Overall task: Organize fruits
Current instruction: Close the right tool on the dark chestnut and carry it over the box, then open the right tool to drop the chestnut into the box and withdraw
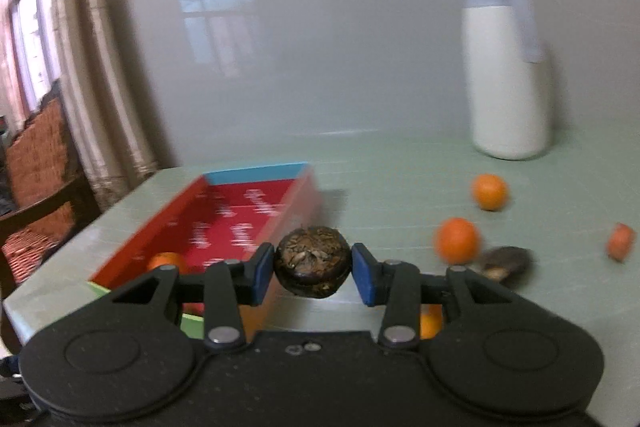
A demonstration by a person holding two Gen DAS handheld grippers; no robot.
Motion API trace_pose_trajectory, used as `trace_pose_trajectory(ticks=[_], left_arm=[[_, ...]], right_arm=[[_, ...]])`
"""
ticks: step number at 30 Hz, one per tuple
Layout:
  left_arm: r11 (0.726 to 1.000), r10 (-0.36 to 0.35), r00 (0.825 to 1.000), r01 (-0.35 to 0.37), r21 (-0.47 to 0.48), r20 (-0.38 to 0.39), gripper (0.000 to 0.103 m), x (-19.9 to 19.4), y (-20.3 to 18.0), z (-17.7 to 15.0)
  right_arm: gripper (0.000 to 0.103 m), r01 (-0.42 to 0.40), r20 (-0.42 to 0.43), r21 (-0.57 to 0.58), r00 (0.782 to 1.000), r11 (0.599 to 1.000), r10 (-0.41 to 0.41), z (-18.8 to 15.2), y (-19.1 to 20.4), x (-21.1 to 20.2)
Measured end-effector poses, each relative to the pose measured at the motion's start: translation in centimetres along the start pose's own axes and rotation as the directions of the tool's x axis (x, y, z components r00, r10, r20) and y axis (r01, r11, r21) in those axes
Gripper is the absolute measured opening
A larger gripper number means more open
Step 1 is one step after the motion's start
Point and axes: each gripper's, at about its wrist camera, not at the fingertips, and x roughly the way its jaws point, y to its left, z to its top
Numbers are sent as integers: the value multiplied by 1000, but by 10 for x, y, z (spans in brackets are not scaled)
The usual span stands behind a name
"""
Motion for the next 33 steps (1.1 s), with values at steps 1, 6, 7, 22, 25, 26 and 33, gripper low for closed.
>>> trace_pose_trajectory(ticks=[1,6,7,22,25,26,33], left_arm=[[1000,4,1000,-4,-6,0,96,0,3,0],[999,25,1000,-25,-30,1,96,1,17,0],[999,29,1000,-29,-35,1,96,1,20,-1],[994,69,998,-70,-82,-10,96,5,46,-2],[993,72,997,-74,-88,-15,96,5,49,-3],[993,73,997,-74,-90,-17,96,5,49,-2],[995,66,998,-67,-80,-13,96,4,46,-2]], right_arm=[[40,-17,-5,-14,1000,1000,17,1,9,4],[40,-73,-45,-62,997,995,70,3,44,25],[40,-82,-56,-71,995,994,78,3,50,31],[41,-113,-150,-98,984,989,97,-7,77,64],[42,-116,-165,-89,981,989,100,-8,79,67],[43,-117,-166,-88,981,989,101,-9,80,66],[72,-96,-125,-87,988,992,85,-3,81,61]])
